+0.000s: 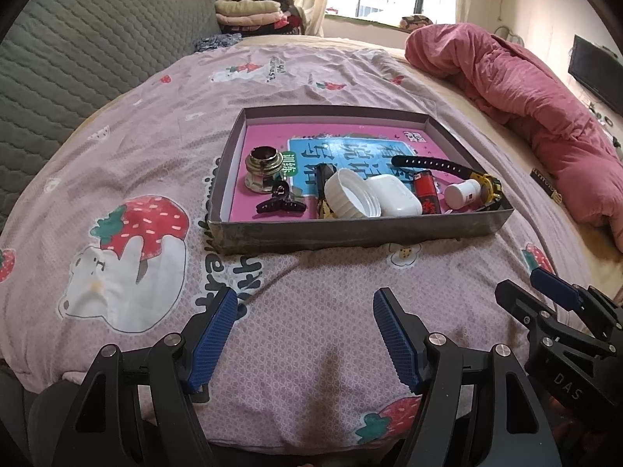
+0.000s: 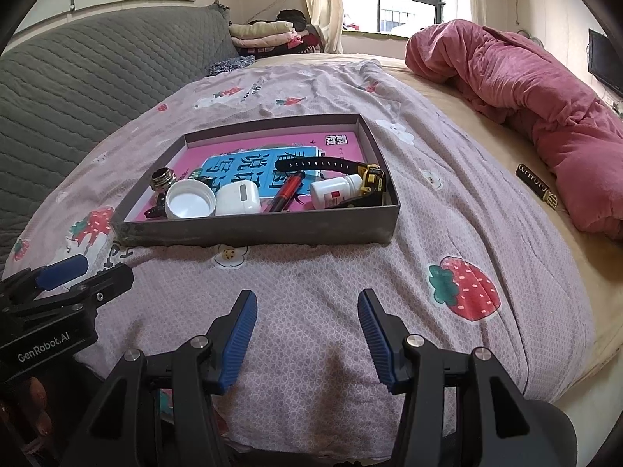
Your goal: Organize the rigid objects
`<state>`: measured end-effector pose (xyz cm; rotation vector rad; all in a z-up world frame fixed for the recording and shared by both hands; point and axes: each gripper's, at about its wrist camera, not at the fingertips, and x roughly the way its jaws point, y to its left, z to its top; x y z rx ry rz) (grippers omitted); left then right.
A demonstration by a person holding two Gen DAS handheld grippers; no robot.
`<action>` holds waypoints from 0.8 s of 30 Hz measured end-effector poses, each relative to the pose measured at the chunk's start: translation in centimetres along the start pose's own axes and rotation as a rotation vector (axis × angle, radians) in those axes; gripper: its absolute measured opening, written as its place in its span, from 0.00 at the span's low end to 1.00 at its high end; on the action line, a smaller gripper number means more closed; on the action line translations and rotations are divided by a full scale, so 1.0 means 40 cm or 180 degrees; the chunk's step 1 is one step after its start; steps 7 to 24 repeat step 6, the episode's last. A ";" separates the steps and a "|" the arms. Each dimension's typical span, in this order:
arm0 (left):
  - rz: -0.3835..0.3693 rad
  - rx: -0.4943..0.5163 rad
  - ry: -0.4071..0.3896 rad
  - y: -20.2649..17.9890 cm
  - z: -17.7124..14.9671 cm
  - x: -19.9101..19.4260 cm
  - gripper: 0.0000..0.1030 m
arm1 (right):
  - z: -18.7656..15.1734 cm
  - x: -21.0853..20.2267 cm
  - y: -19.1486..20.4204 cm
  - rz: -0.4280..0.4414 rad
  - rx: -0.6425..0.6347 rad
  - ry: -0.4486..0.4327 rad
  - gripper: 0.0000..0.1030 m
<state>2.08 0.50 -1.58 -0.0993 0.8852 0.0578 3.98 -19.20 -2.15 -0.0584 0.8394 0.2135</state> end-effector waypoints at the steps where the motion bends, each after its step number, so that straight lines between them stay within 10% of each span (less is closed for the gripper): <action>1: -0.0009 -0.0004 0.0003 0.000 0.001 0.003 0.72 | 0.001 0.002 0.000 0.0003 -0.0001 0.0001 0.52; 24: 0.0024 -0.0079 -0.0036 0.015 0.010 0.010 0.72 | 0.004 0.016 -0.012 0.0006 0.0050 0.0015 0.52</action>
